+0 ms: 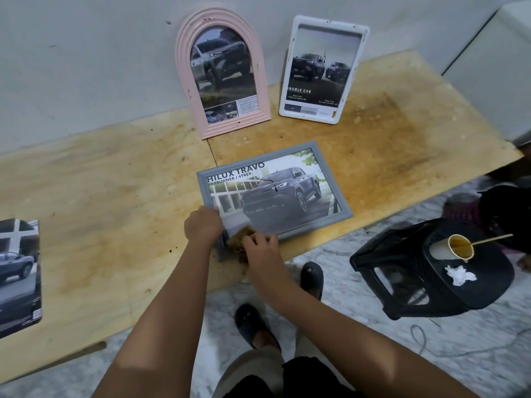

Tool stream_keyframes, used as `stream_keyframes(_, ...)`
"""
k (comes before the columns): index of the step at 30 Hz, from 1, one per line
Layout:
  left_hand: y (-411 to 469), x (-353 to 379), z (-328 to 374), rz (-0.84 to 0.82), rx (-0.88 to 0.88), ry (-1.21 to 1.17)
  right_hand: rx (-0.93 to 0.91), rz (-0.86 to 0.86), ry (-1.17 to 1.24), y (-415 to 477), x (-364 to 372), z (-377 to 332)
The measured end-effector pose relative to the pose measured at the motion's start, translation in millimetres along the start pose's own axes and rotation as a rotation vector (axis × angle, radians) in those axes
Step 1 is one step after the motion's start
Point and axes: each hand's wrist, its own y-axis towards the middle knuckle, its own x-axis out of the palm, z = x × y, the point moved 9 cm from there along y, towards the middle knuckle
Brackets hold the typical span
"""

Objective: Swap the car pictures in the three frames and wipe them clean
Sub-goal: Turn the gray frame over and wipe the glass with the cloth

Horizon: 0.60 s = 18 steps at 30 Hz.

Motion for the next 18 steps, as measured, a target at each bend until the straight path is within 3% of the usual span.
stream_keyframes(7, -1.6, -3.9, 1.1, -0.116, 0.038, -0.056, -0.013, -0.190, 0.168, 2.2, 16.1, -0.9)
stream_keyframes(11, -4.2, -4.5, 3.6, -0.146, 0.050, -0.080, 0.016, -0.244, 0.507, 13.2, 7.5, 9.0)
stream_keyframes(15, -2.7, -4.1, -0.8, -0.115, 0.060, -0.142, 0.348, -0.299, 0.947, 13.8, 9.3, 44.4)
stream_keyframes(18, -10.7, -12.3, -2.3, 0.092, 0.095, -0.153, 0.702, -0.216, 1.464, 3.3, 3.6, 76.6)
